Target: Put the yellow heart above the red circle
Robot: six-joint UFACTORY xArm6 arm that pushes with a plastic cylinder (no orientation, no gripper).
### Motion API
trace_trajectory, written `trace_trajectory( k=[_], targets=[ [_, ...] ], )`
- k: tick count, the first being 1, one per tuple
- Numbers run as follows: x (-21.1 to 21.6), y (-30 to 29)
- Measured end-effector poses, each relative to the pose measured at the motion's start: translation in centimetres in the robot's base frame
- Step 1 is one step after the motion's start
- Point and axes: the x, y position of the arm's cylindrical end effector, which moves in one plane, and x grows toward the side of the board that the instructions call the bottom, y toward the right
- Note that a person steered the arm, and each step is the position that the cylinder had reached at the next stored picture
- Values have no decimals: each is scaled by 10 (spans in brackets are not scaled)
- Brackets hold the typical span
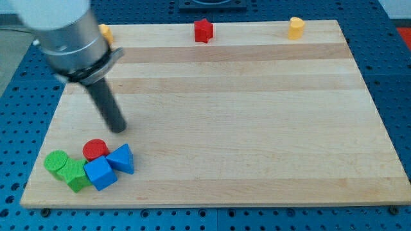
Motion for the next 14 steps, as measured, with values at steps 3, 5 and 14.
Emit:
trace_trajectory(
  k=[3, 5, 14],
  targets=[
    [-131, 316],
    [-238, 463],
    [-134, 249]
  ],
)
